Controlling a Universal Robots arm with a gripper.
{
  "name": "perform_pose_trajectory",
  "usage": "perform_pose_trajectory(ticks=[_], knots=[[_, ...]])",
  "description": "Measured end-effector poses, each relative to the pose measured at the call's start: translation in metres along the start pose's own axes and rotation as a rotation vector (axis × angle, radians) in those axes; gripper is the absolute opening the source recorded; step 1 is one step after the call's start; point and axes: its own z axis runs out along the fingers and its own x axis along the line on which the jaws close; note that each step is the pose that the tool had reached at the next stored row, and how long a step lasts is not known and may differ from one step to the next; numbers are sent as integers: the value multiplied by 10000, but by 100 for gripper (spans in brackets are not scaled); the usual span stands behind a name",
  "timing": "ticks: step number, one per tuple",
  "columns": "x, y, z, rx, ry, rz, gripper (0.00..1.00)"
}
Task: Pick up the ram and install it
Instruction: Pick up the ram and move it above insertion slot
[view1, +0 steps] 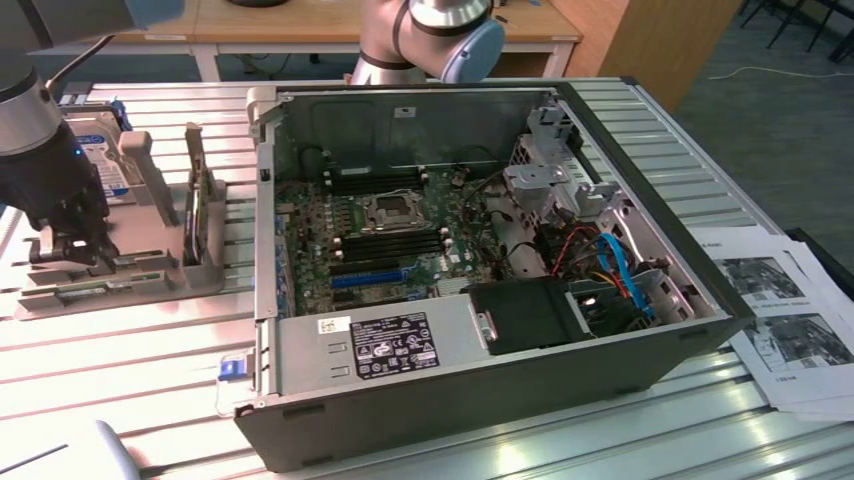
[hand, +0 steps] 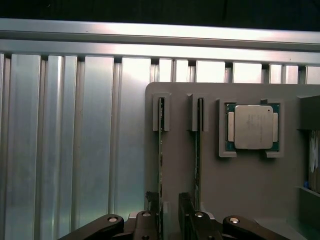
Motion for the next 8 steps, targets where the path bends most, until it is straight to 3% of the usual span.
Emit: perform_pose_trajectory(ticks=[8], knots=[[0, -6, 1, 0, -1, -63, 30]])
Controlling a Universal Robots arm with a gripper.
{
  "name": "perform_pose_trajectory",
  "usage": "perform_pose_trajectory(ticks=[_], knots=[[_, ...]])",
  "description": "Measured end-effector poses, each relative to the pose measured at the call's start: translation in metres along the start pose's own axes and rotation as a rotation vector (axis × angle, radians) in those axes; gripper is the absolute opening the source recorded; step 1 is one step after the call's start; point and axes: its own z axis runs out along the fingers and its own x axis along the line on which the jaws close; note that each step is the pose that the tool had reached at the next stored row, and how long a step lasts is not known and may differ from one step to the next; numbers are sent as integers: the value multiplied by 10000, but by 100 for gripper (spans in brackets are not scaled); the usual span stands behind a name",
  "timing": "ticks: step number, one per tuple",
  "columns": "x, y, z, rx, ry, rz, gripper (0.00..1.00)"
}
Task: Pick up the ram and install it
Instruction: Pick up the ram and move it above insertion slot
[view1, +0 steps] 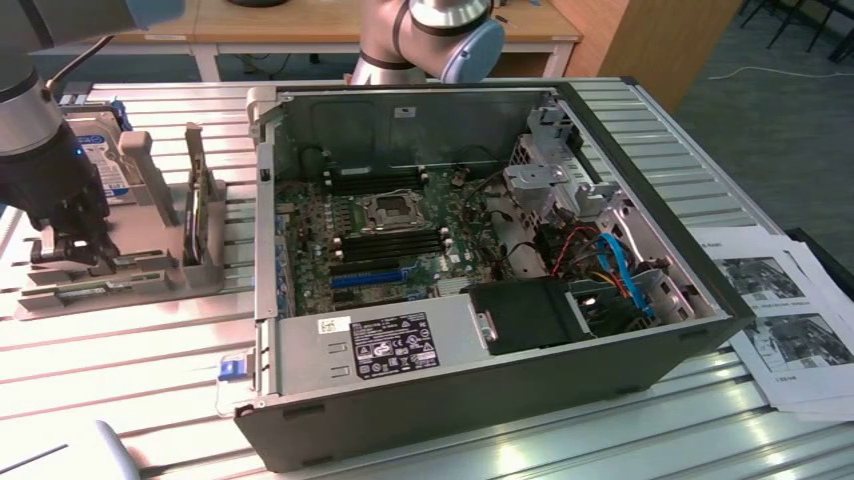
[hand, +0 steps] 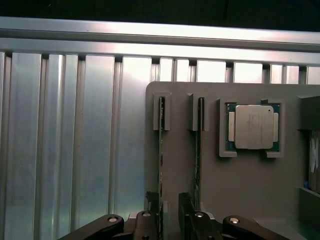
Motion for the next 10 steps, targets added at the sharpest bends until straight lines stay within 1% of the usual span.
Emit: perform_pose_trajectory(ticks=[5, 10], knots=[[3, -1, 3, 0, 1, -2, 30], [17, 1, 35, -2, 1, -1, 30]])
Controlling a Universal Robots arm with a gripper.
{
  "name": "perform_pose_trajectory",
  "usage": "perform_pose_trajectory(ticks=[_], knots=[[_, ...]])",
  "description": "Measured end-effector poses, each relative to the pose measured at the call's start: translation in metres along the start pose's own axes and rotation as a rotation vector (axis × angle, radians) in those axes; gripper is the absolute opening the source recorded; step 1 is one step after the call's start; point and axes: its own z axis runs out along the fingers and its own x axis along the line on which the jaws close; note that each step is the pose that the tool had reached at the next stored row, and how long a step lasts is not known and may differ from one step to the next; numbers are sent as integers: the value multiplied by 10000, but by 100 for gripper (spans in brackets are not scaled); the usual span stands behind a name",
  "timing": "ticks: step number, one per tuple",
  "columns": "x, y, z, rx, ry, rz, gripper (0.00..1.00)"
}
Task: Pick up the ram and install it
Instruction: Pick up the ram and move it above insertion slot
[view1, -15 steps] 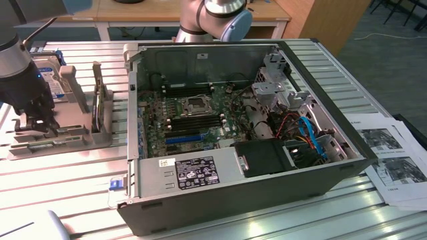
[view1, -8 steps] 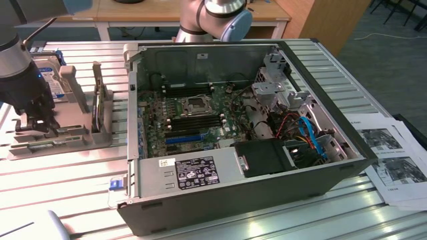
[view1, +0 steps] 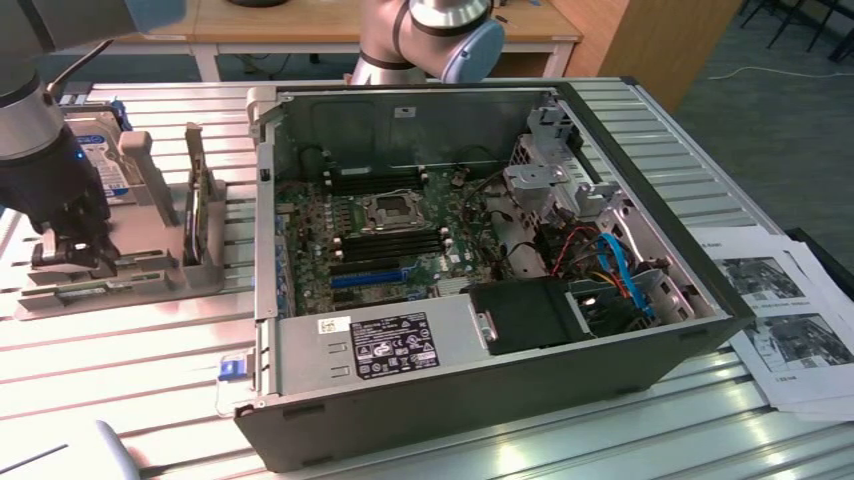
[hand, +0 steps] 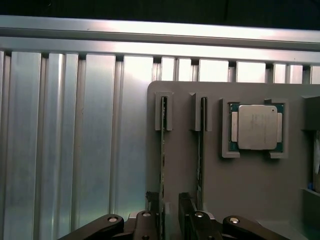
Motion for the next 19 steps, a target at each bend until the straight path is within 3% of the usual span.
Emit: perform_pose_trajectory(ticks=[19], knots=[[22, 0, 68, 2, -1, 0, 30]])
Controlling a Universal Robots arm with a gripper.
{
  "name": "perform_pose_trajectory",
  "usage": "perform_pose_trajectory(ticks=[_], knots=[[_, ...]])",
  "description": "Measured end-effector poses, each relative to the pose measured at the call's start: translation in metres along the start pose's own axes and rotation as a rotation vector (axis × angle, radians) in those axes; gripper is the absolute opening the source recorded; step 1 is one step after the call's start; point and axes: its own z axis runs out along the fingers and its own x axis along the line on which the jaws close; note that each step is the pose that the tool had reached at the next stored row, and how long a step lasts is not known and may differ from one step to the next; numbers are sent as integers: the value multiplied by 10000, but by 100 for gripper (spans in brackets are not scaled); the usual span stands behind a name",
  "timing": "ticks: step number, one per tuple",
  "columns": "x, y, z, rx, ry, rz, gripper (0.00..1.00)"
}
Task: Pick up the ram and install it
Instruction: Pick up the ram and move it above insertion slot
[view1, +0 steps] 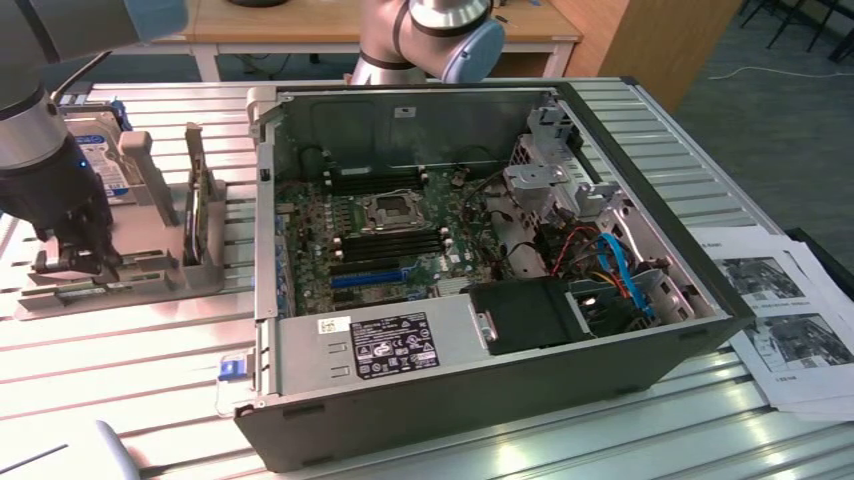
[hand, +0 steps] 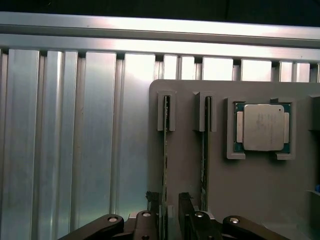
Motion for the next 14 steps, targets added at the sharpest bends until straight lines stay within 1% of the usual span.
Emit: perform_pose_trajectory(ticks=[5, 14], knots=[[1, 0, 1, 1, -1, 0, 30], [1, 0, 30, -1, 1, 0, 30]])
